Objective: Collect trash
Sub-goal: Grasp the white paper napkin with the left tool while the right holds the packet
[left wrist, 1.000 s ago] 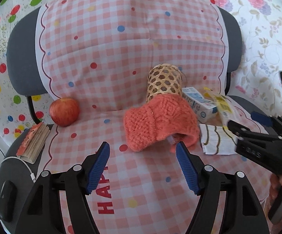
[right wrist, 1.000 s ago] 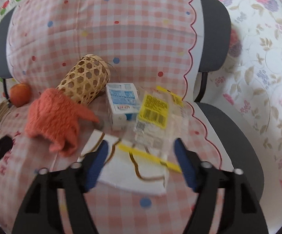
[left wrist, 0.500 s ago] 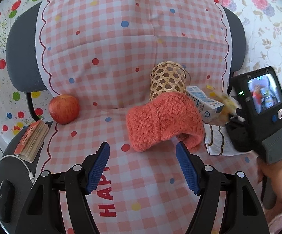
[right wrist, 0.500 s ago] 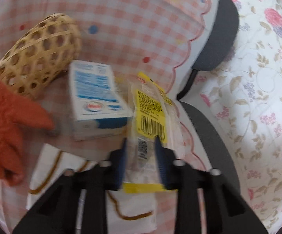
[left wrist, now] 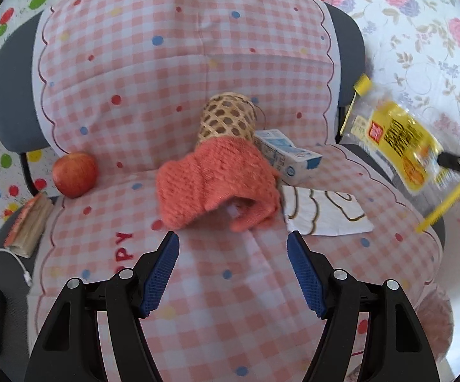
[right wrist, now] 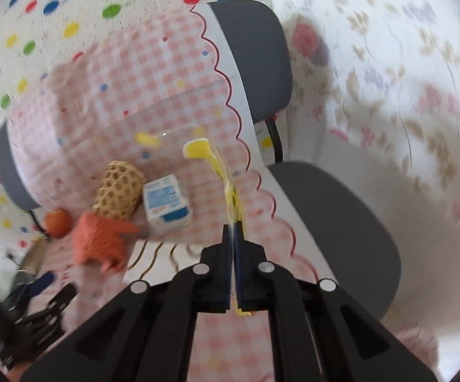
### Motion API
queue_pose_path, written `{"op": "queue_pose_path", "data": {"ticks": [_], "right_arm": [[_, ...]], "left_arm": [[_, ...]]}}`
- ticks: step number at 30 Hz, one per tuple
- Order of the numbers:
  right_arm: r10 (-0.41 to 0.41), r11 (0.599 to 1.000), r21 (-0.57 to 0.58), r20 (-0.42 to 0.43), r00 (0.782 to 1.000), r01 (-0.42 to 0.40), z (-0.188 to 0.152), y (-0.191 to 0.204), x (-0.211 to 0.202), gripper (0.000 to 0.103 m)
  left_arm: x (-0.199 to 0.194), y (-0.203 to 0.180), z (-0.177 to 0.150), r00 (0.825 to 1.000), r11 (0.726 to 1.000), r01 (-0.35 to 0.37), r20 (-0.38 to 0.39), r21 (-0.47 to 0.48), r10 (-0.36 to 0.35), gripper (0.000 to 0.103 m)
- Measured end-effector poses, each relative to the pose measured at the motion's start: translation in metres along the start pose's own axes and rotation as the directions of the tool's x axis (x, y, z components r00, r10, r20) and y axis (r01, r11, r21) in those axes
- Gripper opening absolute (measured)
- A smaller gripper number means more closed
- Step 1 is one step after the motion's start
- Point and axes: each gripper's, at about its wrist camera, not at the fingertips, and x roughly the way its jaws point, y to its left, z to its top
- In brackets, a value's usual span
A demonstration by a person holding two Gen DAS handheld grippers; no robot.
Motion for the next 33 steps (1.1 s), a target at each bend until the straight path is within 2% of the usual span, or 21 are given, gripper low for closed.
{"op": "queue_pose_path", "data": {"ticks": [4, 8, 9, 11, 12, 20, 23, 24, 26, 28, 29, 31, 32, 33], "right_arm": [[-0.005, 0.999, 0.032, -0.015, 1.0, 0.006, -0.023, -0.01, -0.001, 0.002], [-0.001, 0.997, 0.078, -0.002, 1.0, 0.001, -0.031, -0.022, -0.001, 0.002], [0.0, 0.997, 0.079, -0.001, 1.0, 0.0, -0.031, -0.024, -0.002, 0.002], [0.006, 0.997, 0.083, -0.002, 1.0, -0.006, -0.032, -0.027, -0.001, 0.002], [0.009, 0.997, 0.082, -0.002, 1.0, -0.009, -0.032, -0.028, -0.001, 0.002], [0.028, 0.995, 0.096, 0.0, 1.0, -0.028, -0.033, -0.036, -0.002, 0.002], [0.034, 0.996, 0.088, 0.001, 0.999, -0.034, -0.034, -0.036, -0.003, 0.002], [0.031, 0.996, 0.083, 0.002, 1.0, -0.031, -0.035, -0.035, -0.003, 0.002], [0.032, 0.996, 0.079, 0.005, 0.999, -0.032, -0.035, -0.035, -0.003, 0.002], [0.03, 0.996, 0.078, 0.006, 1.0, -0.031, -0.036, -0.034, -0.003, 0.002], [0.032, 0.996, 0.077, 0.005, 0.999, -0.032, -0.036, -0.034, -0.003, 0.002], [0.03, 0.997, 0.073, 0.005, 1.0, -0.031, -0.037, -0.033, -0.004, 0.002], [0.027, 0.997, 0.067, 0.005, 1.0, -0.028, -0.037, -0.032, -0.004, 0.002], [0.024, 0.998, 0.064, 0.006, 1.0, -0.024, -0.037, -0.031, -0.004, 0.002]], "left_arm": [[0.0, -0.032, 0.002, 0.999, 0.997, 0.045, -0.001, 0.07, -0.045, 0.071], [0.013, -0.07, 0.008, 0.997, 0.987, 0.073, -0.025, 0.141, -0.07, 0.071], [0.02, -0.077, 0.01, 0.997, 0.986, 0.072, -0.042, 0.151, -0.066, 0.071], [0.039, -0.09, 0.011, 0.994, 0.985, 0.069, -0.091, 0.158, -0.055, 0.08], [0.048, -0.094, 0.012, 0.992, 0.985, 0.07, -0.114, 0.156, -0.052, 0.088], [0.106, -0.117, 0.015, 0.975, 0.981, 0.002, -0.219, 0.194, 0.041, 0.088], [0.107, -0.119, 0.013, 0.979, 0.978, -0.004, -0.2, 0.207, 0.047, 0.087], [0.107, -0.118, 0.013, 0.979, 0.979, 0.0, -0.2, 0.204, 0.042, 0.086], [0.106, -0.119, 0.014, 0.981, 0.979, 0.013, -0.193, 0.204, 0.027, 0.074], [0.102, -0.123, 0.012, 0.983, 0.976, 0.02, -0.184, 0.218, 0.021, 0.053], [0.101, -0.127, 0.011, 0.984, 0.971, 0.026, -0.176, 0.236, 0.016, 0.049], [0.097, -0.134, 0.008, 0.986, 0.964, 0.048, -0.166, 0.26, -0.005, 0.029], [0.095, -0.136, 0.007, 0.987, 0.962, 0.063, -0.161, 0.264, -0.021, 0.026], [0.093, -0.137, 0.007, 0.987, 0.961, 0.073, -0.159, 0.265, -0.032, 0.017]]}}
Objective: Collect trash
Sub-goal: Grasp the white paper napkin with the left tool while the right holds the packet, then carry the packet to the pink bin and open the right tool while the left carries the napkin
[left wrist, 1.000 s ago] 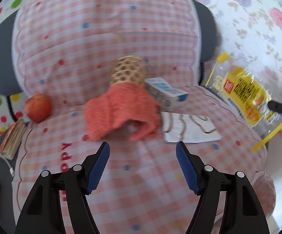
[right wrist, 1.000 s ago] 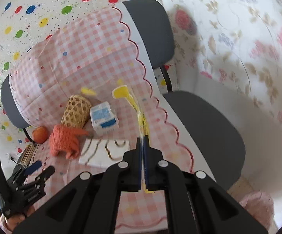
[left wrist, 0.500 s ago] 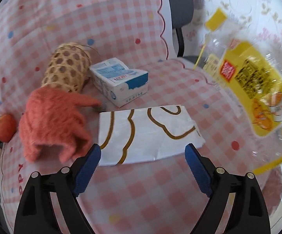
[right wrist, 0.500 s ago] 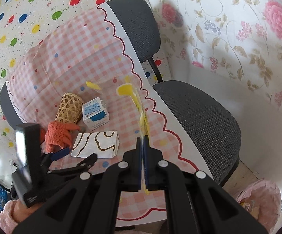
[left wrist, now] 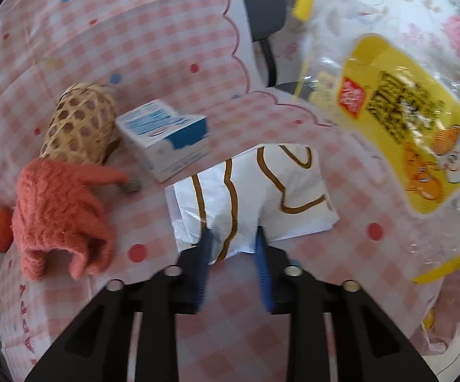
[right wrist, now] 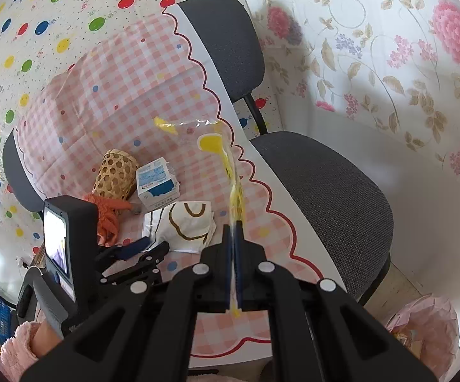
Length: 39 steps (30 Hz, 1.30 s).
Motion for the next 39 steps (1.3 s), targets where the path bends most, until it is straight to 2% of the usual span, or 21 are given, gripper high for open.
{"op": "queue_pose_path", "data": {"ticks": [1, 2, 5, 8, 11, 15, 19, 29, 39], "right_arm": [[-0.001, 1.0, -0.002, 0.0, 1.0, 0.001, 0.0, 0.001, -0.001, 0.002], [0.003, 1.0, 0.0, -0.002, 1.0, -0.003, 0.0, 0.001, -0.001, 0.002], [0.01, 1.0, 0.002, 0.011, 1.0, -0.01, 0.0, 0.001, -0.01, 0.002], [0.011, 1.0, 0.008, 0.045, 0.999, -0.011, 0.001, -0.001, -0.023, 0.002], [0.004, 1.0, 0.018, 0.077, 0.997, -0.005, 0.001, -0.006, -0.038, 0.002], [-0.022, 0.999, 0.029, 0.106, 0.994, 0.019, -0.006, -0.018, -0.061, 0.002], [-0.062, 0.998, 0.04, 0.11, 0.992, 0.058, -0.021, -0.034, -0.082, 0.002], [-0.204, 0.975, 0.104, 0.069, 0.977, 0.196, -0.08, -0.085, -0.124, 0.002], [-0.353, 0.917, 0.201, 0.011, 0.936, 0.343, -0.137, -0.144, -0.155, 0.002]], "left_arm": [[-0.004, 0.0, 0.0, 1.0, 1.0, 0.021, 0.009, -0.004, -0.021, 0.01], [-0.01, 0.002, -0.001, 0.999, 0.999, 0.045, 0.016, -0.017, -0.044, 0.009], [-0.034, 0.009, -0.001, 0.99, 0.989, 0.133, 0.049, -0.073, -0.129, 0.007], [-0.068, 0.017, 0.0, 0.98, 0.977, 0.181, 0.104, -0.116, -0.17, 0.007], [-0.105, 0.022, -0.003, 0.976, 0.979, 0.156, 0.171, -0.132, -0.132, 0.007], [-0.134, 0.018, -0.013, 0.969, 0.986, 0.098, 0.237, -0.131, -0.065, 0.007], [-0.15, 0.006, -0.026, 0.962, 0.985, 0.108, 0.265, -0.134, -0.069, 0.008], [-0.138, -0.061, -0.063, 0.957, 0.972, 0.221, 0.21, -0.081, -0.2, 0.008], [-0.135, -0.14, -0.084, 0.926, 0.942, 0.332, 0.179, 0.04, -0.334, 0.008]]}}
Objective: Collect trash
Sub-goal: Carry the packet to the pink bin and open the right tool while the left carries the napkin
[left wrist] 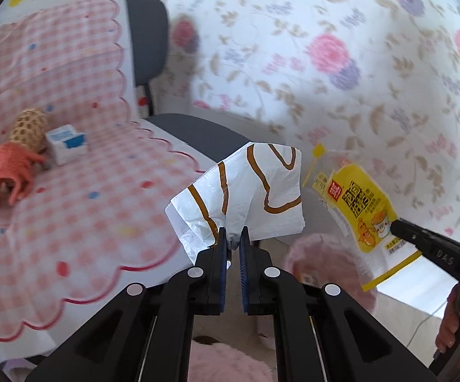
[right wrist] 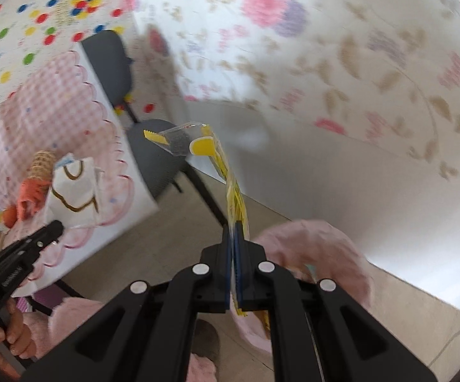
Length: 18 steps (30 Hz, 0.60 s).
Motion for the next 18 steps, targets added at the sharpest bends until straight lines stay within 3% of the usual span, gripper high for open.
{"op": "queue_pose_path", "data": {"ticks": [10, 12, 14, 18], "right_arm": [[-0.081, 0.993, 0.084, -0.01, 0.997, 0.081, -0.012, -0.051, 0.01, 0.005], [-0.09, 0.991, 0.093, -0.021, 0.996, 0.091, -0.013, -0.057, 0.015, 0.009], [-0.091, 0.991, 0.093, -0.029, 0.995, 0.094, -0.013, -0.06, 0.02, 0.024], [-0.094, 0.992, 0.084, -0.036, 0.995, 0.097, -0.016, -0.06, 0.022, 0.027]], "left_arm": [[0.016, -0.037, -0.001, 0.998, 0.997, 0.063, -0.03, 0.048, -0.062, 0.008], [0.019, -0.042, -0.001, 0.997, 0.996, 0.075, -0.037, 0.053, -0.073, 0.008], [0.022, -0.047, -0.003, 0.996, 0.995, 0.083, -0.041, 0.06, -0.08, 0.008], [0.027, -0.05, -0.008, 0.995, 0.994, 0.087, -0.055, 0.067, -0.084, 0.008]]}}
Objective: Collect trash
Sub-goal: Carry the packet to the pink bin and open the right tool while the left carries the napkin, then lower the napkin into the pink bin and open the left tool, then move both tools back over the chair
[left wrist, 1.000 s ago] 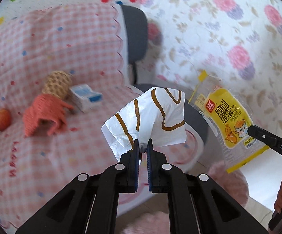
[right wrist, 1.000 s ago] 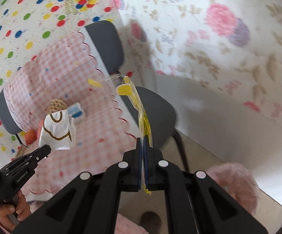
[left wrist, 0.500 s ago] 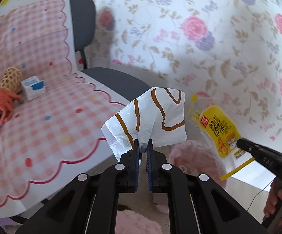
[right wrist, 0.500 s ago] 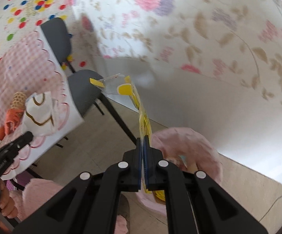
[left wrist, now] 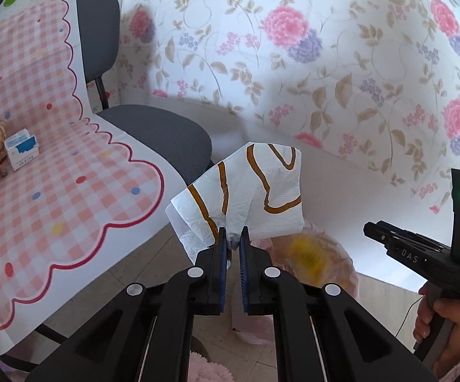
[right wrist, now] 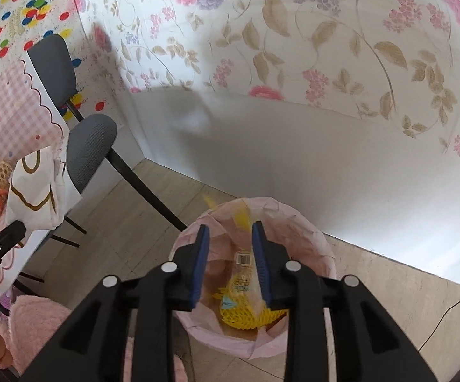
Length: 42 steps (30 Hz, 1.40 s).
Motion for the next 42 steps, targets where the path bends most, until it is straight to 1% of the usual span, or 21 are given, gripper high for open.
{"op": "queue_pose_path", "data": {"ticks": [4, 10, 13, 16, 21, 26, 27, 29, 30, 31, 35, 36, 42], "right_arm": [[-0.005, 1.0, -0.031, 0.02, 1.0, 0.005, -0.001, 0.004, -0.012, 0.027], [-0.022, 0.998, -0.06, 0.094, 0.995, 0.028, -0.001, 0.002, -0.045, 0.027], [-0.02, 0.999, -0.043, 0.118, 0.993, 0.025, 0.0, -0.006, -0.055, 0.027], [-0.009, 1.0, -0.024, 0.123, 0.992, 0.012, 0.001, -0.012, -0.057, 0.027], [-0.006, 1.0, 0.011, 0.115, 0.993, 0.005, 0.001, -0.028, -0.053, 0.027], [-0.014, 0.999, 0.046, 0.099, 0.995, 0.01, -0.001, -0.041, -0.047, 0.027], [-0.016, 0.999, 0.051, 0.095, 0.995, 0.011, -0.001, -0.043, -0.045, 0.027], [-0.019, 0.998, 0.057, 0.089, 0.996, 0.014, -0.003, -0.046, -0.043, 0.027], [-0.021, 0.998, 0.06, 0.086, 0.996, 0.016, -0.003, -0.048, -0.042, 0.027], [-0.021, 0.998, 0.06, 0.085, 0.996, 0.016, -0.004, -0.049, -0.042, 0.027], [-0.026, 0.998, 0.06, 0.085, 0.996, 0.021, -0.004, -0.05, -0.044, 0.027], [-0.025, 0.998, 0.059, 0.089, 0.996, 0.019, -0.003, -0.049, -0.045, 0.027], [0.006, 1.0, 0.027, 0.108, 0.994, -0.009, 0.001, -0.032, -0.052, 0.027]], "left_arm": [[0.001, -0.003, -0.006, 1.0, 1.0, -0.017, 0.007, 0.019, 0.017, 0.008], [0.004, -0.021, -0.015, 1.0, 0.998, 0.024, 0.002, 0.062, -0.024, 0.008], [0.015, -0.041, -0.021, 0.998, 0.993, 0.061, -0.028, 0.105, -0.058, 0.008], [0.034, -0.063, -0.023, 0.995, 0.985, 0.082, -0.061, 0.155, -0.073, 0.008], [0.068, -0.088, -0.022, 0.987, 0.975, 0.126, -0.126, 0.181, -0.104, 0.009], [0.093, -0.106, -0.017, 0.977, 0.967, 0.154, -0.179, 0.202, -0.118, 0.012], [0.097, -0.109, -0.017, 0.975, 0.965, 0.157, -0.186, 0.21, -0.119, 0.017], [0.1, -0.113, -0.016, 0.976, 0.963, 0.157, -0.186, 0.218, -0.117, 0.03], [0.101, -0.114, -0.015, 0.976, 0.963, 0.155, -0.183, 0.22, -0.115, 0.042], [0.1, -0.113, -0.014, 0.978, 0.964, 0.149, -0.177, 0.218, -0.111, 0.05], [0.09, -0.101, -0.008, 0.982, 0.973, 0.136, -0.155, 0.185, -0.108, 0.051], [0.084, -0.094, -0.007, 0.984, 0.977, 0.131, -0.14, 0.168, -0.108, 0.052], [0.054, -0.059, -0.004, 0.994, 0.993, 0.065, -0.095, 0.103, -0.055, 0.052]]}}
